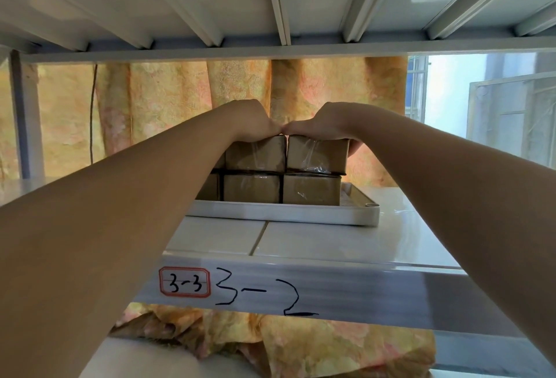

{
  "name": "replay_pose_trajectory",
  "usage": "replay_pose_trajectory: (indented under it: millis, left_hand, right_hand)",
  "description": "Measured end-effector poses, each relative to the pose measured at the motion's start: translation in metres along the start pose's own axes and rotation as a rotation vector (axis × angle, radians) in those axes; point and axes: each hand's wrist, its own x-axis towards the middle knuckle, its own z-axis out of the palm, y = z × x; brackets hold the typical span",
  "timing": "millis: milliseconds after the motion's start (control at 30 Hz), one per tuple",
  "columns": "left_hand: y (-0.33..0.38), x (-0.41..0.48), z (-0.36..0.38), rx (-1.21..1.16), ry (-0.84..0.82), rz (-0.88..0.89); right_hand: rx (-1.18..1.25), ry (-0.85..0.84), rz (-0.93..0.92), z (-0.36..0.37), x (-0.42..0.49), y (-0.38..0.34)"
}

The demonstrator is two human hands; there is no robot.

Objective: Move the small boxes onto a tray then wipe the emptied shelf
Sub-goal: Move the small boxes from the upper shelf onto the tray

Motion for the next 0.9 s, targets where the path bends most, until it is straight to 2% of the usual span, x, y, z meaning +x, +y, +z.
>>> replay_pose_trajectory:
  millis: [133, 200, 300, 433, 600, 700, 833, 900]
  left_hand:
    - [0.002, -0.003, 0.001, -0.033, 0.014, 0.006]
    - [0.003, -0.005, 0.003, -0.060, 0.048, 0.003]
    - [0.002, -0.008, 0.006, -0.093, 0.115, -0.030]
    - [0.001, -0.013, 0.011, -0.130, 0.224, -0.054]
    - [0.010, -0.021, 0.006, -0.259, 0.367, 0.087]
    - [0.020, -0.025, 0.002, -0.341, 0.368, 0.201]
    - [0.042, -0.028, -0.003, -0.490, 0.421, 0.310]
    - [0.052, -0.029, -0.003, -0.489, 0.425, 0.373]
  right_hand:
    - [-0.009, -0.156, 0.036, 0.001, -0.008, -0.004]
    - [-0.020, -0.176, 0.045, 0.003, -0.014, -0.008]
    - [-0.089, -0.141, 0.003, 0.006, -0.021, -0.013]
    - [-0.067, -0.063, -0.025, 0.006, -0.027, -0.012]
    - [0.024, 0.037, -0.067, 0.012, -0.025, -0.014]
    - [0.206, 0.147, -0.038, 0.019, -0.016, -0.010]
    - [0.648, 0.419, 0.083, 0.019, -0.014, 0.001]
    - [0.591, 0.562, 0.048, 0.018, -0.019, 0.012]
